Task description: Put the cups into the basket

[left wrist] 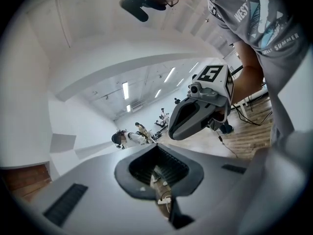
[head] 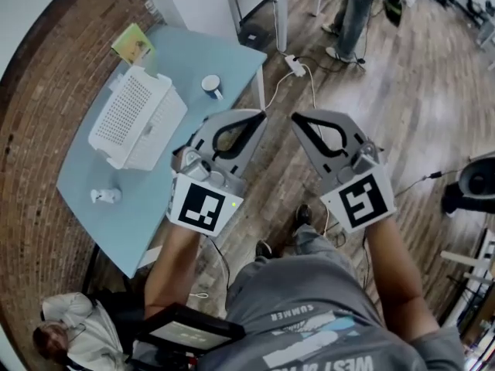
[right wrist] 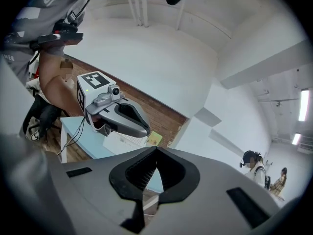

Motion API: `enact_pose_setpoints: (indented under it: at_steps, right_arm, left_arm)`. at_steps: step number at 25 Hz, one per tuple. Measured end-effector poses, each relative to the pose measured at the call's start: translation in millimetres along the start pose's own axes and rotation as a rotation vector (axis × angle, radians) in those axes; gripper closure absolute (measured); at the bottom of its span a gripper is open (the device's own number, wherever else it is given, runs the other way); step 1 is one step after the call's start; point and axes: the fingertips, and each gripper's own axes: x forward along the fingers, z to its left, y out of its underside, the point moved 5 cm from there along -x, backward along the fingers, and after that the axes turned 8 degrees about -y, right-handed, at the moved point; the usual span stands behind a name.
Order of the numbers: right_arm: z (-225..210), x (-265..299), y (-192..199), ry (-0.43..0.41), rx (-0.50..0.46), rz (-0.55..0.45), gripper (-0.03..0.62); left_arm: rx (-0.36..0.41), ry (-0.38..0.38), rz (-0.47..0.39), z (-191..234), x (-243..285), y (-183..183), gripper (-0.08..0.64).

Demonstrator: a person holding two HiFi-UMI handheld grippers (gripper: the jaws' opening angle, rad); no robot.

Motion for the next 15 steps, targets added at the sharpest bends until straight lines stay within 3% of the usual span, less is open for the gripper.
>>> enact_pose_setpoints:
  at_steps: [8,15]
  right_arm:
    - [-67,16,41,-0.09,-0.001,-0.068,0.581]
    - [-94,26,55,-0.133,-0.005,-0.101,0.58]
  left_arm:
    - [0.006,-0.054,0.082,10,76,17,0.56]
    - [0.019,-0.099,0.13,22,99,17,0.56]
